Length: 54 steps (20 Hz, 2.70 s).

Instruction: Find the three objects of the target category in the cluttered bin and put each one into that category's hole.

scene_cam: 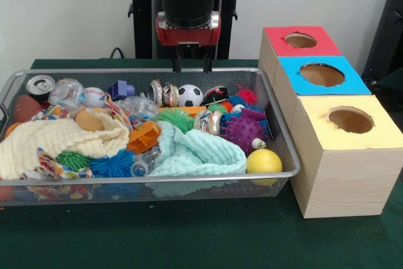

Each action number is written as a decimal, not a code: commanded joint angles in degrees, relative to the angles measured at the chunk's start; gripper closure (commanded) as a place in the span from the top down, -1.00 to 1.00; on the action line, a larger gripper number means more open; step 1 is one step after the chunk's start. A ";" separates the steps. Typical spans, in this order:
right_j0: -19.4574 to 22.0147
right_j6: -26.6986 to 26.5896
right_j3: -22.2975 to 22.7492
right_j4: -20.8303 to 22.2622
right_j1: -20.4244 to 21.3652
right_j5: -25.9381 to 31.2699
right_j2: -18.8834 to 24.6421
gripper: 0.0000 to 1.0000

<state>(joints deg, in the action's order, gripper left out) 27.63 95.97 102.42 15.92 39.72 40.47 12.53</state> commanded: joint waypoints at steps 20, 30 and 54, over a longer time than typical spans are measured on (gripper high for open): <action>7.02 -30.68 -15.17 17.07 -7.02 11.61 20.90 1.00; 7.70 -37.74 -14.15 18.01 -2.00 15.58 26.62 1.00; 16.01 -45.46 -17.04 21.66 -15.45 16.57 28.34 1.00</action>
<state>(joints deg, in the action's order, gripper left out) 41.30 71.60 89.49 33.73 31.39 49.48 40.32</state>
